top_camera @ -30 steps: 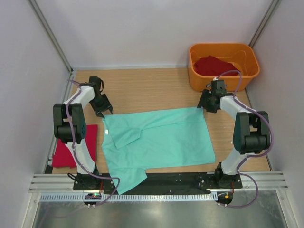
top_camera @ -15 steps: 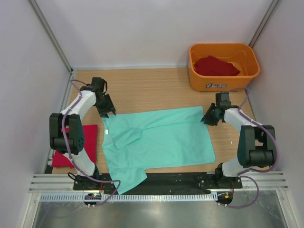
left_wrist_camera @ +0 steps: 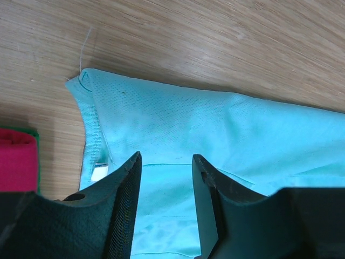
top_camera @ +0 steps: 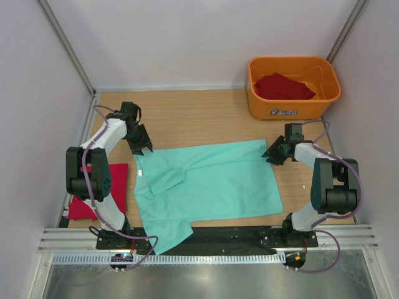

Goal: Fold and stack the t-shirts
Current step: Fold the tshirt

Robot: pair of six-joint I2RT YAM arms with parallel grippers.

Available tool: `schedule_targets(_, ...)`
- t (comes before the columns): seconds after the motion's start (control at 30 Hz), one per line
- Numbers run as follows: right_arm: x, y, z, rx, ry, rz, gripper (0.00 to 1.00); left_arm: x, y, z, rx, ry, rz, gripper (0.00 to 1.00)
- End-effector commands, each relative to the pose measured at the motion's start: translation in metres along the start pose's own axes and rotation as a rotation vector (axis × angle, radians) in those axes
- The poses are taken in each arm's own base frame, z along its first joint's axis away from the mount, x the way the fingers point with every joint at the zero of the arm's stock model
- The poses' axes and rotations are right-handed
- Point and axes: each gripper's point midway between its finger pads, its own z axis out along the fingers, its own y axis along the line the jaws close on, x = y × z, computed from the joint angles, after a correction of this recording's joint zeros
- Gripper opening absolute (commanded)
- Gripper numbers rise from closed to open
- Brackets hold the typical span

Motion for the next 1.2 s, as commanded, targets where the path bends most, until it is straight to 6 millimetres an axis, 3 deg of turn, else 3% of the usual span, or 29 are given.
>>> schedule_targets(0.0, -0.010, 0.007, 0.004, -0.029, -0.036, 0.022, 0.36, -0.007, -0.006, -0.005, 0.025, -0.012, 0.029, 0.44)
schedule_targets(0.23, -0.011, 0.001, 0.014, 0.007, -0.026, 0.016, 0.33, -0.002, -0.005, -0.002, 0.023, 0.008, 0.029, 0.44)
schedule_targets(0.3, -0.011, 0.000, 0.013, 0.016, -0.025, 0.008, 0.23, -0.002, -0.004, -0.001, 0.018, 0.007, 0.028, 0.45)
schedule_targets(0.4, -0.014, 0.001, 0.005, 0.021, -0.029, -0.015, 0.14, -0.002, -0.003, -0.001, 0.014, 0.005, 0.028, 0.45)
schedule_targets(0.63, -0.020, 0.005, -0.016, 0.049, -0.024, -0.050, 0.04, -0.005, -0.003, 0.002, 0.006, 0.004, 0.024, 0.45)
schedule_targets(0.83, -0.010, 0.013, -0.027, 0.017, 0.023, -0.021, 0.01, -0.006, -0.005, 0.004, 0.012, 0.009, 0.010, 0.45)
schedule_targets(1.0, 0.011, 0.002, -0.024, 0.026, 0.070, 0.049, 0.01, -0.005, -0.004, 0.005, 0.008, 0.012, 0.008, 0.45)
schedule_targets(1.17, 0.017, -0.006, -0.015, 0.039, 0.072, 0.074, 0.01, -0.005, -0.004, 0.006, 0.009, 0.011, 0.005, 0.45)
